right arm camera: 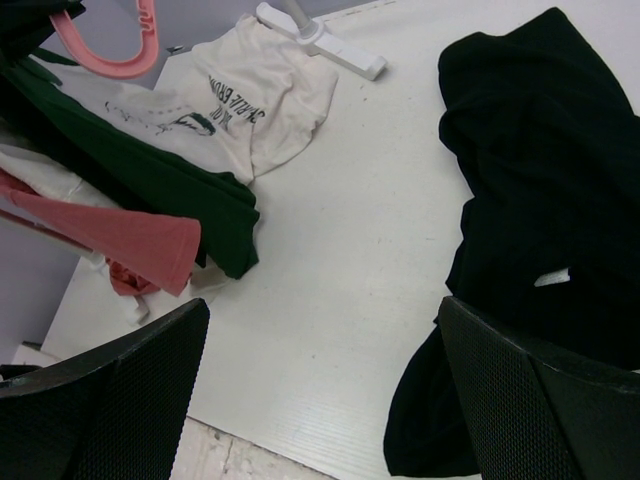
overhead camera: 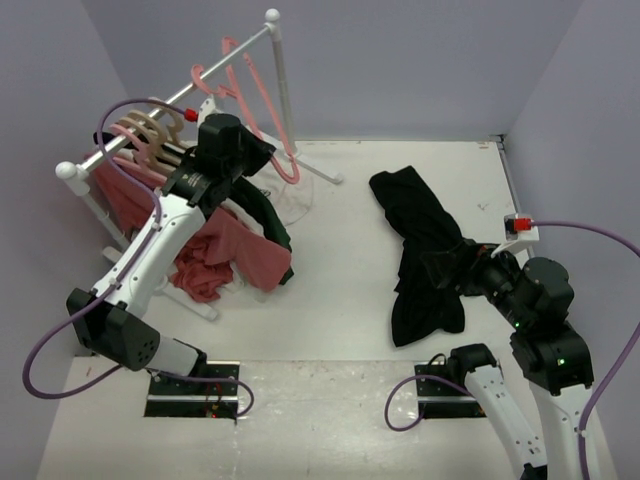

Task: Place the t-shirt on the hanger
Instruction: Pick up the hanger from the clothesline, then place the T-shirt on the hanger.

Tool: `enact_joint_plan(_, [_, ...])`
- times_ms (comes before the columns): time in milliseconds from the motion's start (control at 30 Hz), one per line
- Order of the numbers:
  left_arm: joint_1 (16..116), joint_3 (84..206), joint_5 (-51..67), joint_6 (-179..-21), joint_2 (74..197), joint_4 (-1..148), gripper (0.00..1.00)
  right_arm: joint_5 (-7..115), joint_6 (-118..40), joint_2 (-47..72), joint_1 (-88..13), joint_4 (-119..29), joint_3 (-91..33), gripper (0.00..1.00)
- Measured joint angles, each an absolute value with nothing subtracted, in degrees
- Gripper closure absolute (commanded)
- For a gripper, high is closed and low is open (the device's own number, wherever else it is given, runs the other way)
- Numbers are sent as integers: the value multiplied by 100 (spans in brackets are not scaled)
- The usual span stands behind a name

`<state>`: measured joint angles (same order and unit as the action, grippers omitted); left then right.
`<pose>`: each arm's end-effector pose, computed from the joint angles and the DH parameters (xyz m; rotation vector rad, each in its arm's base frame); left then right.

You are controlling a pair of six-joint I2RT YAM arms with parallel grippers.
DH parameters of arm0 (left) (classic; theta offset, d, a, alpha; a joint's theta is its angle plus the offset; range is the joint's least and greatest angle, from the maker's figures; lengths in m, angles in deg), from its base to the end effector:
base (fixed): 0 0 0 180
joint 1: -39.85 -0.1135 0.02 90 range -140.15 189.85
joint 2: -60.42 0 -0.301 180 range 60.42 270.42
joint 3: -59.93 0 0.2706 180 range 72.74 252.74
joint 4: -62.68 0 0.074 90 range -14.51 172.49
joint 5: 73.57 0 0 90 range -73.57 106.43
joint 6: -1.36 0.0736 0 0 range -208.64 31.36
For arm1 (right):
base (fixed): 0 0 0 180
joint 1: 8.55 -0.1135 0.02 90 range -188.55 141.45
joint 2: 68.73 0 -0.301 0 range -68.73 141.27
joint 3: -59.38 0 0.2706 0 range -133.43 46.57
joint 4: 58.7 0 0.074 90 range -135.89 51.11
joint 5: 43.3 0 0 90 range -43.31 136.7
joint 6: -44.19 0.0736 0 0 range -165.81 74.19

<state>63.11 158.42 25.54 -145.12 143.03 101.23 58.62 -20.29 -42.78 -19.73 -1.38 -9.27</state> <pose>0.3509 -0.1381 0.4295 -0.6856 1.9205 -0.7449 0.0849 0.0323 0.3919 0.0834 1.8661 0.6374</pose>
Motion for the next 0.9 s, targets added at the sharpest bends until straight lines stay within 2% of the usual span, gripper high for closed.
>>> enact_joint_plan(400, [6561,14867,2028,-14158,13140,9704,100,5855,-2020,-4264,-1973,-165,-922,1])
enact_joint_plan(900, [6656,13732,913,-13473,12556,9617,100,5842,-1890,-3901,-1973,-368,-851,1])
